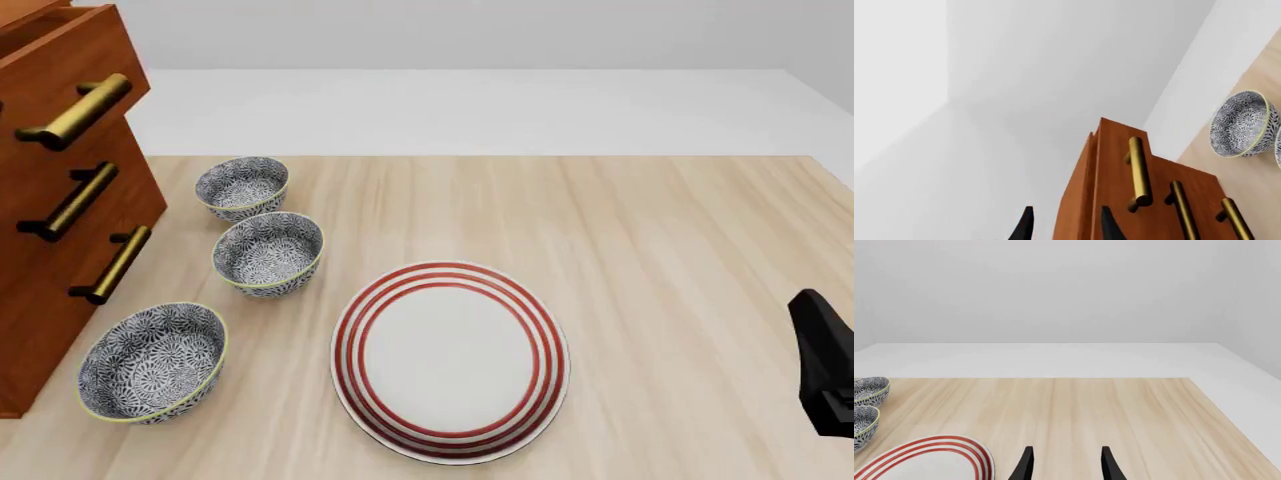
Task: Open the top drawer of the cabinet.
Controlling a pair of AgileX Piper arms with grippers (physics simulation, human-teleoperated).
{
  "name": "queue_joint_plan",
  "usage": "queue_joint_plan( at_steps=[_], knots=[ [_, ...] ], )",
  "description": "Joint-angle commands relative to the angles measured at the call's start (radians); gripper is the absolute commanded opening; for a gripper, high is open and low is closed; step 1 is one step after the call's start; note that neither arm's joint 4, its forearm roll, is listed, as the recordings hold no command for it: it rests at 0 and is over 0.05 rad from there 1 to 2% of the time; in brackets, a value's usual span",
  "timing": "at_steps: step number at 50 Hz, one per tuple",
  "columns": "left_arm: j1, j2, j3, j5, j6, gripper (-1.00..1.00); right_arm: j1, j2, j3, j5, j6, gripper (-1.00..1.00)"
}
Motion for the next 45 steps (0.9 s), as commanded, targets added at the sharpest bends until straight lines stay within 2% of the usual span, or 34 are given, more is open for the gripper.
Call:
queue_joint_plan(
  at_steps=[1, 3, 5, 6, 8, 9, 11, 12, 15, 16, 17, 19, 20, 21, 27, 28, 31, 33, 35, 38, 40, 43, 45],
  knots=[
    [-0.001, -0.016, -0.083, 0.097, -0.086, 1.00, 0.000, 0.000, 0.000, 0.000, 0.000, 1.00],
    [-0.008, -0.020, -0.131, 0.153, -0.146, 1.00, 0.000, 0.000, 0.000, 0.000, 0.000, 1.00],
    [-0.006, -0.017, -0.112, 0.128, -0.118, 1.00, 0.000, 0.000, 0.000, 0.000, 0.000, 1.00],
    [-0.005, -0.015, -0.145, 0.165, -0.162, 1.00, 0.000, 0.000, 0.000, 0.000, 0.000, 1.00],
    [0.002, -0.012, -0.150, 0.159, -0.163, 1.00, 0.000, 0.000, 0.000, 0.000, 0.000, 1.00],
    [0.004, -0.010, -0.194, 0.211, -0.213, 1.00, 0.000, 0.000, 0.000, 0.000, 0.000, 1.00],
    [0.001, -0.018, -0.227, 0.239, -0.251, 1.00, 0.000, 0.000, 0.000, 0.000, 0.000, 1.00],
    [0.002, -0.011, -0.290, 0.303, -0.333, 1.00, 0.000, 0.000, 0.000, 0.000, 0.000, 1.00],
    [-0.004, -0.011, -0.322, 0.334, -0.374, 1.00, 0.000, 0.000, 0.000, 0.000, 0.000, 1.00],
    [-0.004, 0.005, -0.397, 0.398, -0.474, 1.00, 0.000, 0.000, 0.000, 0.000, 0.000, 1.00],
    [-0.009, -0.002, -0.377, 0.383, -0.438, 1.00, 0.000, 0.000, 0.000, 0.000, 0.000, 1.00],
    [-0.024, -0.001, -0.427, 0.431, -0.496, 1.00, 0.000, 0.000, 0.000, 0.000, 0.000, 1.00],
    [-0.032, -0.008, -0.408, 0.425, -0.463, 1.00, 0.000, 0.000, 0.000, 0.000, 0.000, 1.00],
    [-0.032, 0.007, -0.449, 0.463, -0.514, 1.00, 0.000, 0.000, 0.000, 0.000, 0.000, 1.00],
    [-0.052, -0.006, -0.469, 0.465, -0.484, 1.00, 0.000, 0.000, 0.000, 0.000, 0.000, 1.00],
    [-0.070, 0.001, -0.500, 0.507, -0.510, 1.00, 0.000, 0.000, 0.000, 0.000, 0.000, 1.00],
    [-0.065, 0.004, -0.521, 0.514, -0.502, 1.00, 0.000, 0.000, 0.000, 0.000, 0.000, 1.00],
    [-0.046, 0.041, -0.611, 0.579, -0.595, 1.00, 0.000, 0.000, 0.000, 0.000, 0.000, 1.00],
    [-0.061, 0.055, -0.657, 0.634, -0.627, 1.00, 0.000, 0.000, 0.000, 0.000, 0.000, 1.00],
    [-0.030, 0.112, -0.767, 0.704, -0.759, 1.00, 0.000, 0.000, 0.000, 0.000, 0.000, 1.00],
    [-0.027, 0.133, -0.796, 0.732, -0.758, 1.00, 0.000, 0.000, 0.000, 0.000, 0.000, 1.00],
    [-0.022, 0.157, -0.849, 0.771, -0.799, 1.00, 0.000, 0.000, 0.000, 0.000, 0.000, 1.00],
    [0.022, 0.204, -0.948, 0.814, -0.937, 1.00, 0.000, 0.000, 0.000, 0.000, 0.000, 1.00]
  ],
)
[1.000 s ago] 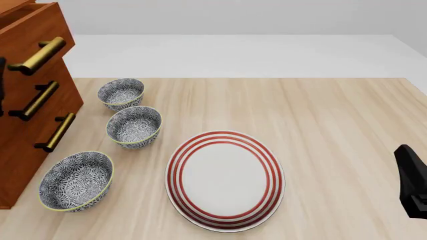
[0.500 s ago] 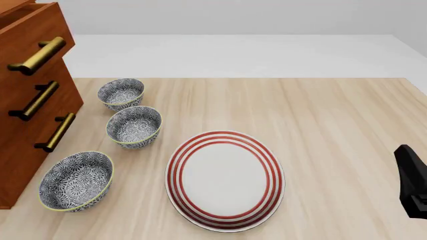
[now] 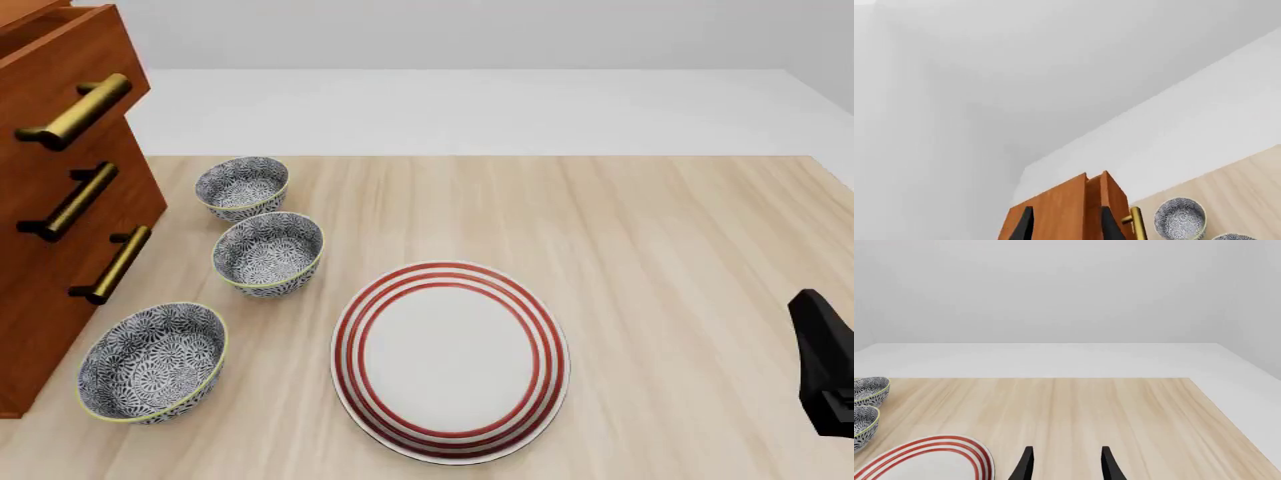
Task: Open the top drawer of the cabinet.
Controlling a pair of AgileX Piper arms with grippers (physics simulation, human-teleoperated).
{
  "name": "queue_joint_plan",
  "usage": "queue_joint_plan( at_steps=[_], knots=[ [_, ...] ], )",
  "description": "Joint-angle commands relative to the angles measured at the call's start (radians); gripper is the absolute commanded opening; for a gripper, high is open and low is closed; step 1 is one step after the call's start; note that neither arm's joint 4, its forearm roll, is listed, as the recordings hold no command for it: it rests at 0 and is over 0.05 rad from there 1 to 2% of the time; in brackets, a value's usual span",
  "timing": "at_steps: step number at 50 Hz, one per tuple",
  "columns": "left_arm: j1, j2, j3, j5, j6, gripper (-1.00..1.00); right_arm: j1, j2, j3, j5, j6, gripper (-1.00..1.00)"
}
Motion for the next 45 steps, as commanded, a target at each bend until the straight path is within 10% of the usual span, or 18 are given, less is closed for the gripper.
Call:
queue_joint_plan(
  at_steps=[1, 17, 45],
  knots=[
    [0.076, 0.132, -0.295, 0.190, -0.303, 1.00, 0.000, 0.000, 0.000, 0.000, 0.000, 1.00],
    [0.076, 0.229, -0.442, 0.444, -0.501, 1.00, 0.000, 0.000, 0.000, 0.000, 0.000, 1.00],
    [0.070, 0.178, -0.376, 0.536, -0.620, 1.00, 0.000, 0.000, 0.000, 0.000, 0.000, 1.00]
  ],
)
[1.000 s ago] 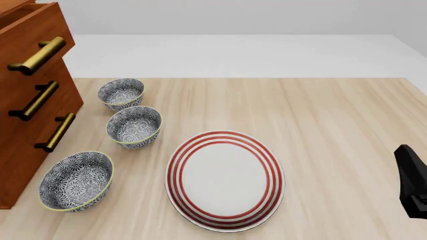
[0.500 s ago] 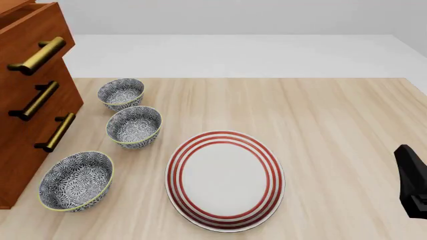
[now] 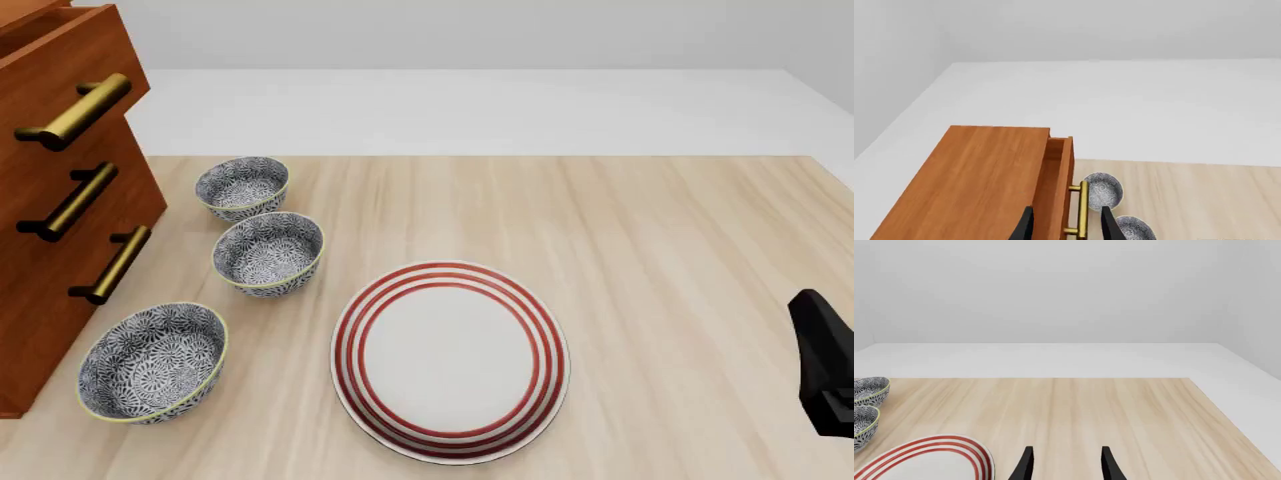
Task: Open the top drawer of the cabinet.
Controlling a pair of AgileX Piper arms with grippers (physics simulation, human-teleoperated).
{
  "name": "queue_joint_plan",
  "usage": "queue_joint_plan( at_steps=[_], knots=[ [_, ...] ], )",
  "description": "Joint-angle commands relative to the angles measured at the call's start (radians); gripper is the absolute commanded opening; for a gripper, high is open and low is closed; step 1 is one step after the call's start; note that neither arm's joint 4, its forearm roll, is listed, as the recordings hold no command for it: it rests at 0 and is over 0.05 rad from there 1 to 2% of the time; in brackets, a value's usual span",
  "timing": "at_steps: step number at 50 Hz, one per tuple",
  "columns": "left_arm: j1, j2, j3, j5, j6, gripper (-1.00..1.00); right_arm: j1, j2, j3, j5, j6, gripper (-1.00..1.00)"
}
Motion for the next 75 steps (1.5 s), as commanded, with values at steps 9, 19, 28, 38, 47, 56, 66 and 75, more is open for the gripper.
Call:
queue_joint_plan(
  at_steps=[9, 19, 28, 38, 47, 56, 66, 75],
  knots=[
    [-0.002, 0.027, 0.023, 0.075, -0.142, 1.00, 0.000, 0.000, 0.000, 0.000, 0.000, 1.00],
    [-0.019, 0.004, 0.161, 0.054, -0.169, 1.00, 0.000, 0.000, 0.000, 0.000, 0.000, 1.00],
    [-0.005, 0.013, 0.158, 0.072, -0.173, 1.00, 0.000, 0.000, 0.000, 0.000, 0.000, 1.00],
    [0.010, 0.023, 0.130, 0.091, -0.163, 1.00, 0.000, 0.000, 0.000, 0.000, 0.000, 1.00],
    [0.012, 0.034, 0.148, 0.082, -0.161, 1.00, 0.000, 0.000, 0.000, 0.000, 0.000, 1.00],
    [0.022, 0.044, 0.155, 0.069, -0.160, 1.00, 0.000, 0.000, 0.000, 0.000, 0.000, 1.00],
    [0.038, 0.078, 0.143, 0.063, -0.149, 1.00, 0.000, 0.000, 0.000, 0.000, 0.000, 1.00],
    [0.067, 0.109, 0.174, 0.036, -0.124, 1.00, 0.000, 0.000, 0.000, 0.000, 0.000, 1.00]
  ],
)
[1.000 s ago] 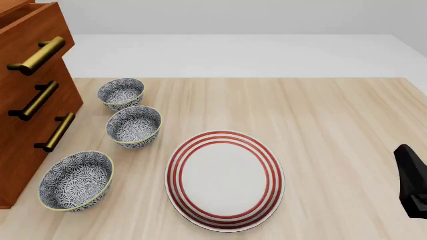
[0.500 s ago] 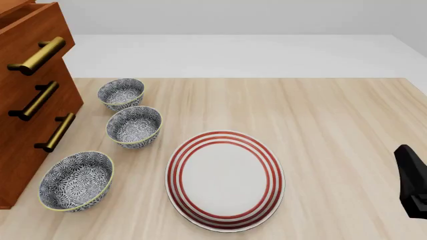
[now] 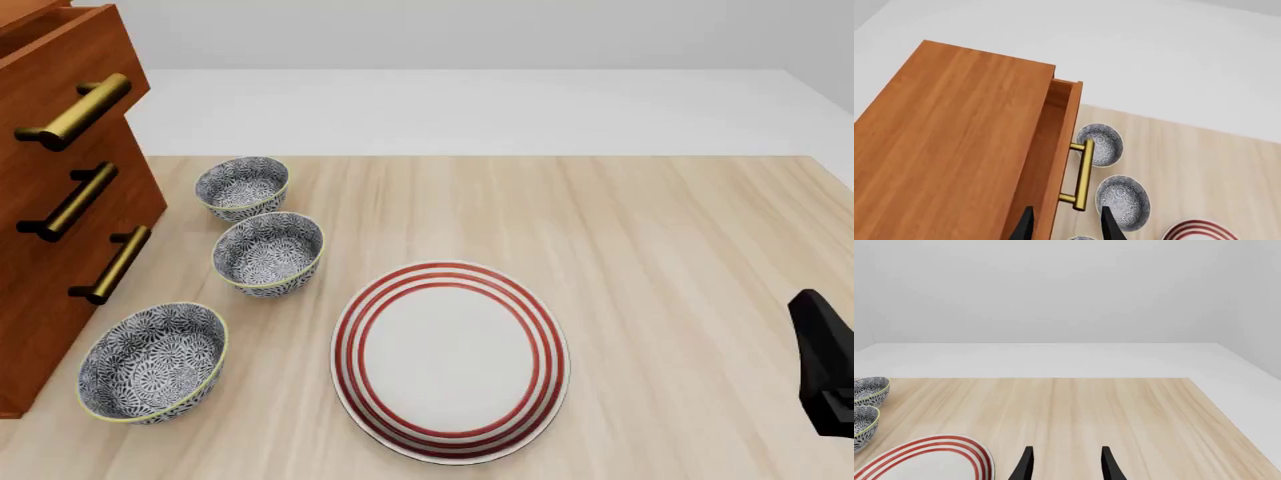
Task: Open the top drawer of the cabinet.
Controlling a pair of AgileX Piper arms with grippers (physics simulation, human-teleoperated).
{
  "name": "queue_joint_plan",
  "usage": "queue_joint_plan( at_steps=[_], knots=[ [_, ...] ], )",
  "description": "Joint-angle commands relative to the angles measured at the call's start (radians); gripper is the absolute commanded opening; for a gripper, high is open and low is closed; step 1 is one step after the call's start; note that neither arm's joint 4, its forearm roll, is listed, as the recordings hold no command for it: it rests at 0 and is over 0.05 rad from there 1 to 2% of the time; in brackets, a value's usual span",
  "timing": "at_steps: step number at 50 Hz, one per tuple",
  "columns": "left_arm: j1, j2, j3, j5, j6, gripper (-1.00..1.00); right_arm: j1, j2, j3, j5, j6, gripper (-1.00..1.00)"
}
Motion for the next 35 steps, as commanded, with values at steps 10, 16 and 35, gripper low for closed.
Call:
queue_joint_plan(
  at_steps=[10, 16, 35],
  knots=[
    [0.032, 0.040, 0.016, -0.024, 0.033, 1.00, 0.000, 0.000, 0.000, 0.000, 0.000, 1.00],
    [0.035, 0.048, 0.017, -0.031, 0.035, 1.00, 0.000, 0.000, 0.000, 0.000, 0.000, 1.00],
    [0.039, 0.083, 0.036, -0.054, 0.053, 1.00, 0.000, 0.000, 0.000, 0.000, 0.000, 1.00]
  ],
)
